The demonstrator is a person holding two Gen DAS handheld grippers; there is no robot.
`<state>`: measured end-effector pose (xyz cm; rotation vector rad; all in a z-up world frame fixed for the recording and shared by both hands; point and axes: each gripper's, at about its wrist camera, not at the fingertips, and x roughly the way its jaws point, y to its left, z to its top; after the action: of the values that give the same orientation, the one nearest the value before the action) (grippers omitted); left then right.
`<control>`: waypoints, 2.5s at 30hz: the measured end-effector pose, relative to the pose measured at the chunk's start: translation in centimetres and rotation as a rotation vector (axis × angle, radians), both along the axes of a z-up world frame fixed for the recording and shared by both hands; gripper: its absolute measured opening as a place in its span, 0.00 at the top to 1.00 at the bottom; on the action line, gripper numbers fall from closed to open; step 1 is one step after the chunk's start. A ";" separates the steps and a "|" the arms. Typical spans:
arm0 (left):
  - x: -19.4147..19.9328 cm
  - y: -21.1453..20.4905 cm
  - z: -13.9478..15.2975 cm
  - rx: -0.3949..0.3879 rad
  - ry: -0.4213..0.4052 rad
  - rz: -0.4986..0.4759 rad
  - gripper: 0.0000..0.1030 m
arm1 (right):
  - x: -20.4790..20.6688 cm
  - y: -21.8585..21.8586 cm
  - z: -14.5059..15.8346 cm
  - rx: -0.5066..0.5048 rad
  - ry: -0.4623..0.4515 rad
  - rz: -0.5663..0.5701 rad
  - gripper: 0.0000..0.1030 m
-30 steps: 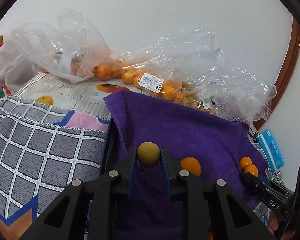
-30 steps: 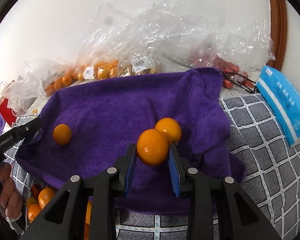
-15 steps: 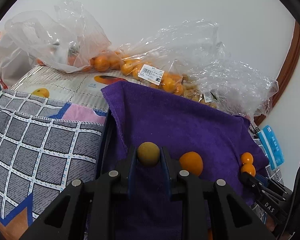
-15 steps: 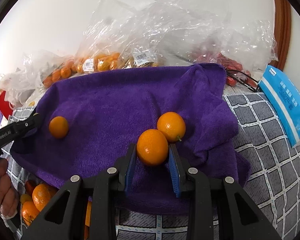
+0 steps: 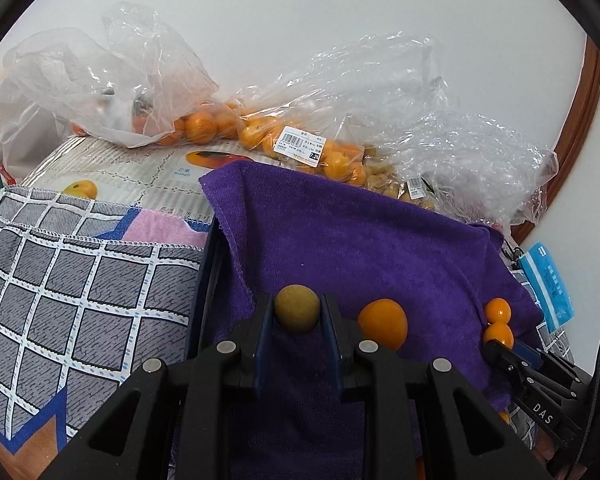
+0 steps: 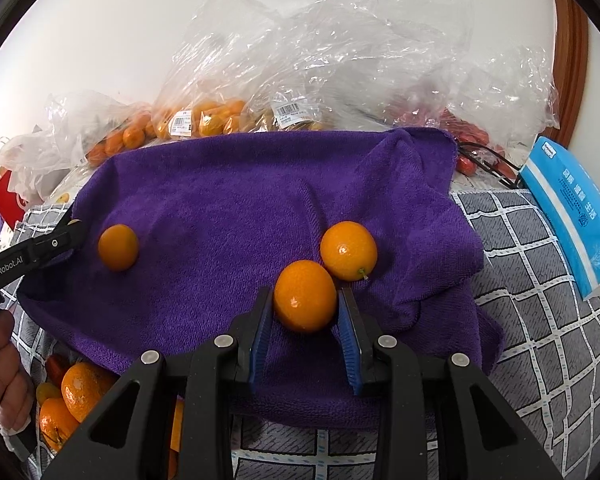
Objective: Organize fruits
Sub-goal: 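Open the right tool to drop its orange on the towel while the left tool releases its yellow-green fruit, then close the right tool on the large elongated orange beside the towel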
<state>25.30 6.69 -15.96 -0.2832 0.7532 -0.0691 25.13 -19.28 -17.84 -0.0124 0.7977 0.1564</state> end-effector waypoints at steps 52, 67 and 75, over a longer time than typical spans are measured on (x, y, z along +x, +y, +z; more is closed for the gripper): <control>-1.0 1.0 1.2 -0.051 -0.060 0.033 0.64 | -6.1 1.8 -0.5 0.249 0.085 -0.029 0.51; -1.2 1.2 1.2 -0.061 -0.062 0.043 0.63 | -8.2 -1.1 0.3 0.161 0.025 -0.108 0.58; -1.6 0.3 1.1 -0.026 -0.068 0.023 0.63 | -8.6 -1.1 -1.3 0.078 0.037 -0.110 0.58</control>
<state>23.70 7.00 -14.84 -0.3133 0.6818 -0.0666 16.55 -20.34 -19.14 0.1078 0.8268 0.0832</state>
